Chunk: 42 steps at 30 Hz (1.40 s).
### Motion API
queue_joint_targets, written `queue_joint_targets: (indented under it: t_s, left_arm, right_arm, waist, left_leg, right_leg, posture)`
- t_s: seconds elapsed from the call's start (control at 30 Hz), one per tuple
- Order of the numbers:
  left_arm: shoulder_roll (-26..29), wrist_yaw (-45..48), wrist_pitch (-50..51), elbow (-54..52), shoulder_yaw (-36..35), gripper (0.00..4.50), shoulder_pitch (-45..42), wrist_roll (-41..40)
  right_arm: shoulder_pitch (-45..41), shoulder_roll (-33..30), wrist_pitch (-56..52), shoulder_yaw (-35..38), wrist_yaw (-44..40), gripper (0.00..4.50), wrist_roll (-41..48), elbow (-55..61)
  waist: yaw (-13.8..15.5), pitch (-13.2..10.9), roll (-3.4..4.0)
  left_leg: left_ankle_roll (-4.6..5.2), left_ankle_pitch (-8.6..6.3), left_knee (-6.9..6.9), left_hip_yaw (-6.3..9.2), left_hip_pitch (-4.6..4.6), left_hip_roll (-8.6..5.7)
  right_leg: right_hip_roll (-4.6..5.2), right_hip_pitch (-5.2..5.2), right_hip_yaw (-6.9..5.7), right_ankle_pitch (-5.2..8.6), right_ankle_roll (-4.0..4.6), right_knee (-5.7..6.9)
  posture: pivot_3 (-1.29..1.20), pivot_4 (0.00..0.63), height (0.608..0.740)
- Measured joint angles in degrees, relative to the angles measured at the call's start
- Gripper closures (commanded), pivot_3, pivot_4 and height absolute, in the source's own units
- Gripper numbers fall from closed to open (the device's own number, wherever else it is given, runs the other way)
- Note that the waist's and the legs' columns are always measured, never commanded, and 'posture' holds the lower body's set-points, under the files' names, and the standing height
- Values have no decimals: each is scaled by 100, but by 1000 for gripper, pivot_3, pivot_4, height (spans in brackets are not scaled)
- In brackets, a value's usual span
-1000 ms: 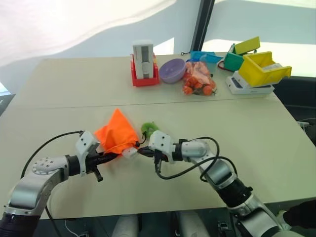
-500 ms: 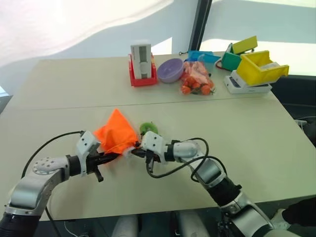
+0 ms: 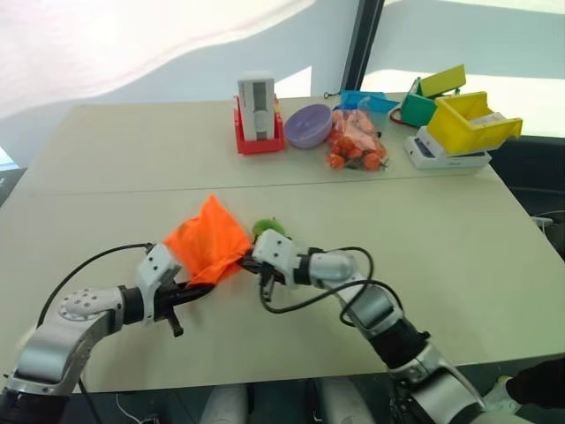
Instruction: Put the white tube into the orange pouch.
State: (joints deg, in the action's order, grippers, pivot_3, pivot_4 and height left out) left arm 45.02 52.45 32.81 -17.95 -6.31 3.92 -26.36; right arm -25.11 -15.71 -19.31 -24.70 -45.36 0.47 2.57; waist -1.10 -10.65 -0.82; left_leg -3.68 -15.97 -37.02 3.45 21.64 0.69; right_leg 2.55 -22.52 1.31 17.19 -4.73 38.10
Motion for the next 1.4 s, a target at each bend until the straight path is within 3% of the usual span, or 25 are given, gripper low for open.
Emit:
queue_joint_targets:
  t_s: [0.1,0.2,0.23,0.27,0.43,0.63,0.73,0.87,1.13,1.4]
  left_arm:
    - [43,48,-137,74,-2,4500,17,80]
    - [-15,47,-244,151,0,4500,-10,87]
    - [-64,50,-282,185,4,4242,-21,84]
    - [-91,53,-311,213,16,3945,-23,81]
    - [-163,66,-446,226,51,1675,-87,87]
    - [-252,27,-69,203,-300,1675,-275,-442]
    - [-245,17,141,87,-565,1634,-302,-761]
    - [-215,-10,402,-50,-747,1634,-307,-1073]
    - [-270,-207,443,132,-866,1634,-708,-1164]
    - [-570,-211,373,452,-358,1634,-1397,-1019]
  right_arm:
    - [134,-381,-51,167,-168,3667,83,324]
    - [163,-573,90,225,-43,2089,-71,393]
    - [144,-587,185,228,47,1623,-177,367]
    - [109,-589,266,237,115,1614,-248,322]
    - [-348,-490,842,214,461,1614,-647,-430]
    - [-689,-336,1516,21,688,1614,-1121,-1335]
    - [-759,-331,1764,5,729,2442,-1274,-1536]
    - [-748,-354,1856,15,742,4380,-1392,-1612]
    - [-182,-828,1621,392,793,4448,-1421,-828]
    - [606,-1262,597,1535,636,4448,-664,1064]
  waist:
    - [-19,-1,2]
    - [-19,-2,4]
    - [-17,-2,4]
    - [-18,-2,3]
    - [-8,-2,3]
    - [-9,-2,2]
    - [-9,-2,3]
    - [-10,-2,3]
    - [32,-2,3]
    - [-10,-2,3]
  left_leg:
    - [0,0,1,-2,-5,2]
    - [0,0,4,-1,-8,5]
    - [0,0,3,-1,-8,5]
    - [0,0,3,-1,-7,5]
    - [0,0,-1,-5,-7,2]
    - [0,0,1,-5,-3,4]
    - [0,0,0,-4,-1,5]
    - [0,0,0,-4,-3,5]
    - [0,0,-4,-2,1,-3]
    - [0,0,-2,-1,-2,-2]
  right_leg:
    - [-4,1,1,0,1,1]
    - [-11,-1,0,-1,6,3]
    - [-12,-1,0,-2,6,3]
    - [-12,-1,0,-2,6,3]
    - [-10,1,2,-2,5,3]
    - [-9,-2,1,-3,4,2]
    - [-6,-3,1,-3,4,2]
    - [-6,0,1,-3,4,3]
    - [-1,5,-1,-3,3,-3]
    - [-13,2,-1,-3,3,2]
  posture:
    - [0,150,740]
    - [0,150,740]
    - [0,150,740]
    - [0,150,740]
    - [0,150,740]
    - [0,150,740]
    - [0,150,740]
    - [0,150,740]
    - [0,150,740]
    - [0,150,740]
